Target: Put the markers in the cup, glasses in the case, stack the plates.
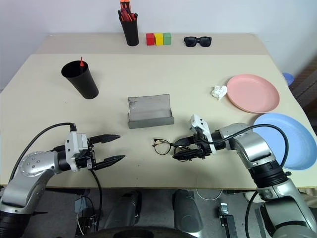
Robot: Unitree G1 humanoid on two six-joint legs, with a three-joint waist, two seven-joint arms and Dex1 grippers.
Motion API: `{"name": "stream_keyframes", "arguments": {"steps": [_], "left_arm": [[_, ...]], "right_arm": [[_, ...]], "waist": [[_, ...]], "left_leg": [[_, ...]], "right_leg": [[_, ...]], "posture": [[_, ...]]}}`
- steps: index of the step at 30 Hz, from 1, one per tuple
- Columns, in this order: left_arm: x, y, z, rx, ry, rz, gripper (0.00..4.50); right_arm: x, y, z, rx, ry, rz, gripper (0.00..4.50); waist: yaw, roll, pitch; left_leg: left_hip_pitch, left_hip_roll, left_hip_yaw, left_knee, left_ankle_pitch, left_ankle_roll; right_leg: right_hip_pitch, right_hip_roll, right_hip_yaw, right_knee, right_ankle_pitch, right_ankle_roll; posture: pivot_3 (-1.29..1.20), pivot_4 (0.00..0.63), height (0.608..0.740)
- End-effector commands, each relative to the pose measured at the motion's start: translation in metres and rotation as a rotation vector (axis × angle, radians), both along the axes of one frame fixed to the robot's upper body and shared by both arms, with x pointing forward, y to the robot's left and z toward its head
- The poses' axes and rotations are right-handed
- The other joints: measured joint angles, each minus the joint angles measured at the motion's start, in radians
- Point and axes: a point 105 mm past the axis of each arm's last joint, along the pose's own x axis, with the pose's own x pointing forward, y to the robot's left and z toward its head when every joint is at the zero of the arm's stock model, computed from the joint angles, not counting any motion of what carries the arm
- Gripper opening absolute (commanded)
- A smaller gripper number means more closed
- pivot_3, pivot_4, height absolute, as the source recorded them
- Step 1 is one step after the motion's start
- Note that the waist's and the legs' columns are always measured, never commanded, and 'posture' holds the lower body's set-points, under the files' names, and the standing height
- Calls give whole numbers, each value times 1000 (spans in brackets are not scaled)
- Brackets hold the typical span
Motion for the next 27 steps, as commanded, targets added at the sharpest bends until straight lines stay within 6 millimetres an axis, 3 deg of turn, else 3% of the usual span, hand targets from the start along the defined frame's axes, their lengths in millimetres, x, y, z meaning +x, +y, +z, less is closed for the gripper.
{"name": "stream_keyframes", "arguments": {"steps": [1,5,20,27], "left_arm": [[-2,3,5,-16,-30,-4,3361],[-3,4,0,-16,-27,-4,3361],[-2,1,2,-20,-35,4,3361],[-1,-2,7,-26,-37,7,3361]], "right_arm": [[-4,8,6,30,-14,39,1920],[-5,12,6,37,-17,46,61],[5,20,13,53,-73,43,61],[28,4,49,88,-175,-11,61]], "waist": [[0,0,0],[0,0,0],[0,0,0],[0,0,0]], "left_leg": [[0,0,0,0,0,0],[0,0,0,0,0,0],[1,0,0,0,0,0],[1,0,0,0,0,0]], "right_leg": [[0,0,0,0,0,0],[0,0,0,0,0,0],[1,0,0,0,0,0],[1,0,0,0,0,0]], "posture": [[0,150,740],[0,150,740],[0,150,740],[0,150,740]]}}
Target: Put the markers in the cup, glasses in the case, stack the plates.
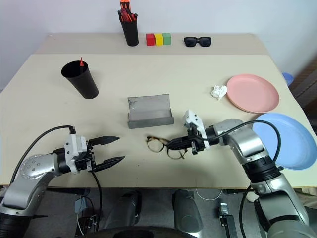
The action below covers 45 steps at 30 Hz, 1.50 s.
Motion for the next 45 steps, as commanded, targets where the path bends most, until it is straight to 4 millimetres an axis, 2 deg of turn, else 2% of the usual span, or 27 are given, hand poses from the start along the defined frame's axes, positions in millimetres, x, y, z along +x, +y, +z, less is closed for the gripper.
{"name": "stream_keyframes", "arguments": {"steps": [1,4,8,10,14,19,26,30,38,45], "left_arm": [[0,-5,11,-13,-34,-14,3361],[0,-6,12,-16,-36,-14,3361],[0,-7,12,-18,-38,-11,3361],[0,-7,12,-19,-38,-9,3361],[-2,-6,13,-22,-41,6,3361],[-8,7,16,-58,-16,72,3361],[-6,22,37,-180,-15,167,3361],[-13,34,32,-194,15,197,3361],[-32,34,22,-208,87,157,3361],[-34,33,18,-206,83,158,3361]], "right_arm": [[7,-4,28,58,-75,1,61],[18,1,54,137,-126,-1,61],[33,11,74,204,-217,-4,61],[38,15,78,216,-246,-3,61],[46,25,72,209,-286,23,61],[60,40,56,177,-331,57,61],[70,54,50,169,-355,105,61],[73,60,49,166,-360,124,61],[80,67,39,136,-339,144,61],[87,79,47,158,-369,141,61]], "waist": [[0,0,0],[-2,0,0],[-3,0,0],[-2,0,0],[0,0,0],[-10,0,0],[-14,1,1],[-23,1,1],[-29,1,1],[-29,1,1]], "left_leg": [[0,0,0,0,0,0],[0,0,0,-1,0,0],[0,0,0,-1,0,0],[1,0,0,-2,0,0],[0,0,0,-3,0,0],[2,0,0,-5,0,0],[2,0,0,-5,0,0],[3,0,0,-6,0,0],[4,0,1,-7,0,0],[6,0,1,-7,0,0]], "right_leg": [[0,0,0,0,0,0],[0,0,0,0,0,0],[0,0,0,0,0,0],[0,0,0,0,0,0],[0,0,0,0,0,0],[-1,0,0,0,0,-1],[-1,0,0,1,0,-1],[-1,0,0,1,1,-1],[-1,0,1,2,1,-1],[1,0,1,2,1,-2]], "posture": [[0,150,740],[0,150,740],[0,150,740],[0,150,740],[0,150,740],[0,150,740],[0,150,740],[0,150,740],[0,150,740],[0,150,740]]}}
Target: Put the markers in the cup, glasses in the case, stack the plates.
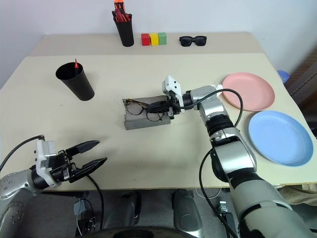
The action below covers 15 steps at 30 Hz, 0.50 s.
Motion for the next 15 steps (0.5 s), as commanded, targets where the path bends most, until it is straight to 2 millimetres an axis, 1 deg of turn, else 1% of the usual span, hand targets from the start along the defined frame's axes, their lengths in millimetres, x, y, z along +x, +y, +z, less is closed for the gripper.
{"name": "stream_keyframes", "arguments": {"steps": [1,11,15], "left_arm": [[-3,-2,7,-1,-47,-7,3361],[-6,-2,3,2,-50,7,3361],[-7,-1,2,4,-54,11,3361]], "right_arm": [[4,7,18,30,-64,7,61],[4,11,33,53,-103,41,61],[5,11,33,52,-111,35,61]], "waist": [[0,0,0],[1,0,0],[1,0,0]], "left_leg": [[0,0,0,0,0,0],[0,0,0,0,0,0],[0,0,0,-1,0,0]], "right_leg": [[0,0,0,0,0,0],[0,0,0,0,0,0],[0,0,0,0,0,0]], "posture": [[0,150,740],[0,150,740],[0,150,740]]}}
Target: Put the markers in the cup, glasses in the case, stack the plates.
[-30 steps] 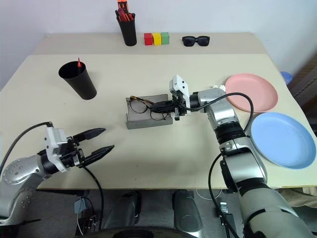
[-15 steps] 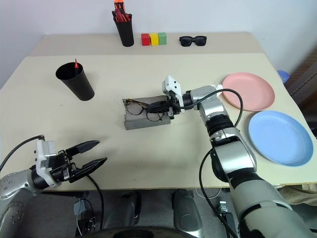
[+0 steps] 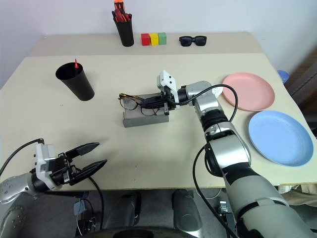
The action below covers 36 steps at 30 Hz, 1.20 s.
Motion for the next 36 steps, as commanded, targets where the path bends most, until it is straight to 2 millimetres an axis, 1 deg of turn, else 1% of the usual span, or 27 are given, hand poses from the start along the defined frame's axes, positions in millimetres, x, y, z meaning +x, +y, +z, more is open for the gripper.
{"name": "stream_keyframes", "arguments": {"steps": [1,7,10,14,18,29,30,31,32,34,36], "left_arm": [[-2,-1,6,9,-43,-5,3361],[-3,-1,5,11,-45,-1,3361],[-4,-1,4,12,-47,4,3361],[-5,-1,4,13,-48,10,3361],[-7,0,2,17,-47,19,3361],[-7,-2,3,21,-51,28,3361],[-7,-2,3,21,-52,28,3361],[-7,-2,3,21,-52,29,3361],[-7,-2,3,21,-52,29,3361],[-7,-2,3,20,-52,29,3361],[-6,-2,3,18,-53,30,3361]], "right_arm": [[3,4,15,25,-56,7,61],[3,2,7,-14,-61,4,61],[4,0,-4,-52,-59,-5,61],[4,-3,-12,-82,-63,-9,61],[3,-10,-22,-146,-57,1,61],[-4,-22,-31,-247,1,57,61],[-4,-23,-31,-248,4,59,655],[-4,-23,-31,-248,4,59,913],[-4,-23,-31,-246,3,59,1403],[-5,-24,-31,-251,20,67,2243],[-5,-23,-30,-241,11,65,3335]], "waist": [[0,0,0],[0,0,0],[0,0,0],[0,0,0],[-1,0,0],[0,0,0],[0,0,0],[0,0,0],[0,0,0],[0,0,0],[-1,0,0]], "left_leg": [[0,0,0,0,0,0],[0,0,0,0,0,0],[0,0,0,0,0,0],[0,0,0,0,0,0],[0,0,0,0,0,0],[0,0,0,0,0,0],[1,0,0,0,0,0],[1,0,0,0,0,0],[1,0,0,0,0,0],[2,0,0,0,0,0],[3,0,0,-1,0,0]], "right_leg": [[0,0,0,0,0,0],[0,0,0,0,0,0],[0,0,0,0,0,0],[0,0,0,0,0,0],[0,0,0,0,0,0],[0,0,0,0,0,0],[1,0,0,0,0,0],[1,0,0,0,0,0],[1,0,0,0,0,0],[2,0,0,0,0,0],[2,0,0,0,0,0]], "posture": [[0,150,740],[0,150,740],[0,150,740],[0,150,740],[0,150,740],[0,150,740],[0,150,740],[0,150,740],[0,150,740],[0,150,740],[0,150,740]]}}
